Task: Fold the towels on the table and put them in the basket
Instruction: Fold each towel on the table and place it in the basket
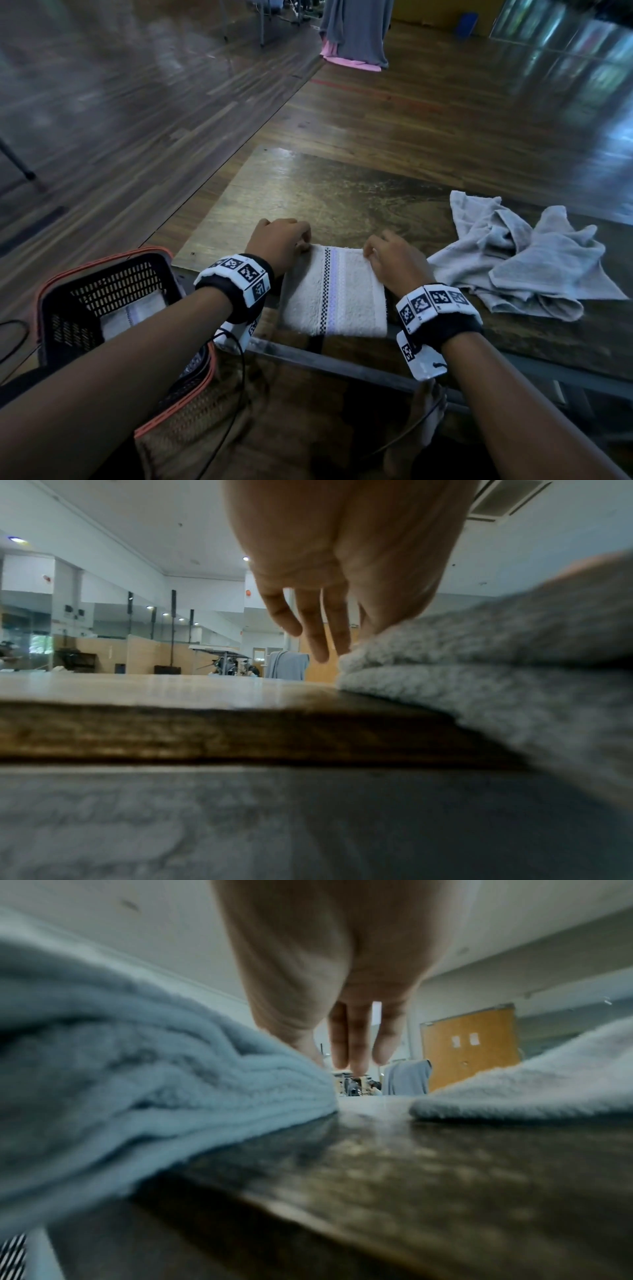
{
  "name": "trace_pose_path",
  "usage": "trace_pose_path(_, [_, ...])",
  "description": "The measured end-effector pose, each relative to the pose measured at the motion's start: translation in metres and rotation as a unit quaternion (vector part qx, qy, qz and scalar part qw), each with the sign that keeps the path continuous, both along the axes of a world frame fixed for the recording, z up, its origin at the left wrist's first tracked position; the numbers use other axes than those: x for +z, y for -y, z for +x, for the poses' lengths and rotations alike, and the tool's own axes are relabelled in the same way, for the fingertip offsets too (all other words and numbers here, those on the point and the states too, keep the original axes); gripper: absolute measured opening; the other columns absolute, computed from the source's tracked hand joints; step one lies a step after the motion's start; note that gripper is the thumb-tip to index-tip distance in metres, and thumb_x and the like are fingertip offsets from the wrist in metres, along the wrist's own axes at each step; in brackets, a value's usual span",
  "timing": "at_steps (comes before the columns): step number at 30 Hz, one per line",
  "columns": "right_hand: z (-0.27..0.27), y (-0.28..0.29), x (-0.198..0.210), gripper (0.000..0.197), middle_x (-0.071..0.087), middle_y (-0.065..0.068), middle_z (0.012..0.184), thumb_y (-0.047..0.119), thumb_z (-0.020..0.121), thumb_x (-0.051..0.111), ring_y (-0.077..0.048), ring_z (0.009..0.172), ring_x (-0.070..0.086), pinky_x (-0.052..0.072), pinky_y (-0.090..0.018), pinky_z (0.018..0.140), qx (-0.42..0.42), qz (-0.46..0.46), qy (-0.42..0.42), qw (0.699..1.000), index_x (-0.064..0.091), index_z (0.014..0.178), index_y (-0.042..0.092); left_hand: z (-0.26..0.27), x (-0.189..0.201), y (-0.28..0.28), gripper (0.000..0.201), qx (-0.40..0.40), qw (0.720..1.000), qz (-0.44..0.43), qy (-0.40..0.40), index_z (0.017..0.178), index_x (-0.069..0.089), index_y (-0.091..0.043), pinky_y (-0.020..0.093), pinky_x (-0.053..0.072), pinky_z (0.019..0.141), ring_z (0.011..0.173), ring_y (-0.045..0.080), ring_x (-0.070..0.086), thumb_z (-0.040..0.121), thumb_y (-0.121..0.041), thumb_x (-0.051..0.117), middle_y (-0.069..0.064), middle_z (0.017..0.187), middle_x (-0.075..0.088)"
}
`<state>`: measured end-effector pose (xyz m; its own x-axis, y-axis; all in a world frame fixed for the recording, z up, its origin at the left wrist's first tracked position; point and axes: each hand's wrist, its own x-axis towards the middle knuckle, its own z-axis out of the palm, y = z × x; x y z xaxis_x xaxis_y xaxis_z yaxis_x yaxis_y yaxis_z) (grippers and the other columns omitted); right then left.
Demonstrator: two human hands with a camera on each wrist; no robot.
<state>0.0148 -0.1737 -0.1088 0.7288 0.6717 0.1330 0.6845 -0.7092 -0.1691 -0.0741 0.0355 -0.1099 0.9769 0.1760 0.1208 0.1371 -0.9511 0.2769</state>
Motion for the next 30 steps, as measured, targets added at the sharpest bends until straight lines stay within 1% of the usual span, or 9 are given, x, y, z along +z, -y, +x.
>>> trace_pose_path(3, [-0.016, -0.009, 0.001, 0.018, 0.051, -0.010, 0.114, 0.008, 0.085, 0.050, -0.029, 0.104, 0.046, 0.036, -0.038, 0.078, -0.002, -0.133, 0.155, 0.979, 0.062, 0.099, 0.011, -0.009, 0.002, 0.017, 0.020, -0.039, 0.996, 0.042, 0.062, 0.105, 0.059, -0.023, 0.034, 0.033, 0.090, 0.104, 0.019, 0.055, 0.090, -0.017, 0.048, -0.003, 0.110, 0.060])
trace_pose_path(5, [-0.030, -0.017, 0.000, 0.020, 0.052, -0.010, 0.115, 0.006, 0.082, 0.047, -0.029, 0.106, 0.043, 0.033, -0.038, 0.081, 0.004, -0.163, 0.180, 0.970, 0.062, 0.096, 0.009, -0.015, -0.001, 0.035, 0.028, -0.071, 0.995, 0.046, 0.047, 0.114, 0.059, -0.022, 0.034, 0.035, 0.091, 0.109, 0.020, 0.056, 0.091, -0.015, 0.046, -0.001, 0.119, 0.060])
trace_pose_path(10, [-0.052, -0.020, -0.010, 0.039, 0.047, -0.004, 0.135, 0.027, 0.095, 0.034, -0.023, 0.125, 0.038, 0.031, -0.041, 0.097, -0.063, -0.087, 0.044, 0.993, 0.046, 0.129, 0.013, -0.028, -0.028, 0.055, 0.050, -0.022, 0.997, 0.044, -0.053, 0.146, 0.025, -0.016, 0.037, 0.019, 0.112, 0.144, 0.016, 0.018, 0.100, -0.034, 0.024, 0.003, 0.157, 0.021])
trace_pose_path(13, [-0.053, -0.020, -0.020, 0.052, 0.020, -0.003, 0.156, 0.038, 0.099, 0.024, -0.019, 0.144, 0.013, 0.021, -0.045, 0.112, -0.073, -0.063, -0.052, 0.994, 0.022, 0.146, 0.017, -0.026, -0.038, 0.047, 0.054, -0.015, 0.997, 0.010, -0.076, 0.150, 0.006, -0.021, 0.048, 0.006, 0.116, 0.147, 0.013, -0.002, 0.100, -0.040, 0.014, -0.004, 0.160, 0.002])
trace_pose_path(16, [-0.044, -0.018, -0.030, 0.055, -0.004, 0.004, 0.160, 0.045, 0.099, 0.018, -0.018, 0.146, -0.009, 0.003, -0.048, 0.117, -0.074, -0.047, -0.142, 0.986, 0.007, 0.150, 0.028, -0.015, -0.041, 0.038, 0.054, -0.001, 0.995, -0.014, -0.096, 0.149, 0.000, -0.026, 0.054, -0.006, 0.114, 0.146, 0.016, -0.009, 0.099, -0.042, 0.011, -0.008, 0.159, -0.005])
trace_pose_path(20, [-0.033, -0.007, -0.035, 0.057, -0.011, -0.002, 0.159, 0.052, 0.097, 0.016, -0.022, 0.146, -0.014, -0.005, -0.051, 0.115, -0.099, -0.072, -0.116, 0.986, -0.001, 0.148, 0.035, -0.011, -0.041, 0.022, 0.054, 0.057, 0.993, -0.026, -0.098, 0.149, 0.000, -0.029, 0.057, -0.013, 0.111, 0.146, 0.021, -0.009, 0.098, -0.042, 0.011, -0.002, 0.159, -0.006])
trace_pose_path(23, [-0.026, 0.009, -0.029, 0.064, -0.004, -0.010, 0.159, 0.055, 0.095, 0.021, -0.024, 0.146, -0.009, -0.003, -0.053, 0.114, -0.163, -0.078, -0.079, 0.980, 0.001, 0.149, 0.028, -0.021, -0.040, 0.004, 0.056, 0.106, 0.988, -0.024, -0.113, 0.149, 0.008, -0.022, 0.058, -0.011, 0.111, 0.147, 0.020, -0.003, 0.098, -0.044, 0.013, 0.004, 0.159, 0.002])
trace_pose_path(26, [-0.020, 0.025, -0.016, 0.056, 0.027, -0.010, 0.152, 0.044, 0.094, 0.038, -0.027, 0.141, 0.018, 0.012, -0.052, 0.111, -0.191, -0.042, 0.003, 0.981, 0.025, 0.145, 0.022, -0.033, -0.037, -0.012, 0.047, 0.130, 0.988, -0.059, -0.059, 0.138, 0.038, -0.020, 0.050, 0.011, 0.111, 0.140, 0.019, 0.025, 0.097, -0.042, 0.030, 0.003, 0.152, 0.029])
trace_pose_path(30, [-0.017, 0.041, -0.008, 0.032, 0.066, -0.007, 0.109, 0.039, 0.096, 0.038, -0.029, 0.110, 0.053, 0.030, -0.045, 0.097, -0.198, 0.022, -0.061, 0.978, 0.061, 0.102, 0.018, -0.042, -0.025, -0.028, 0.030, 0.189, 0.967, -0.169, 0.007, 0.098, 0.063, -0.017, 0.043, 0.032, 0.093, 0.108, 0.028, 0.052, 0.093, -0.040, 0.044, 0.006, 0.111, 0.061])
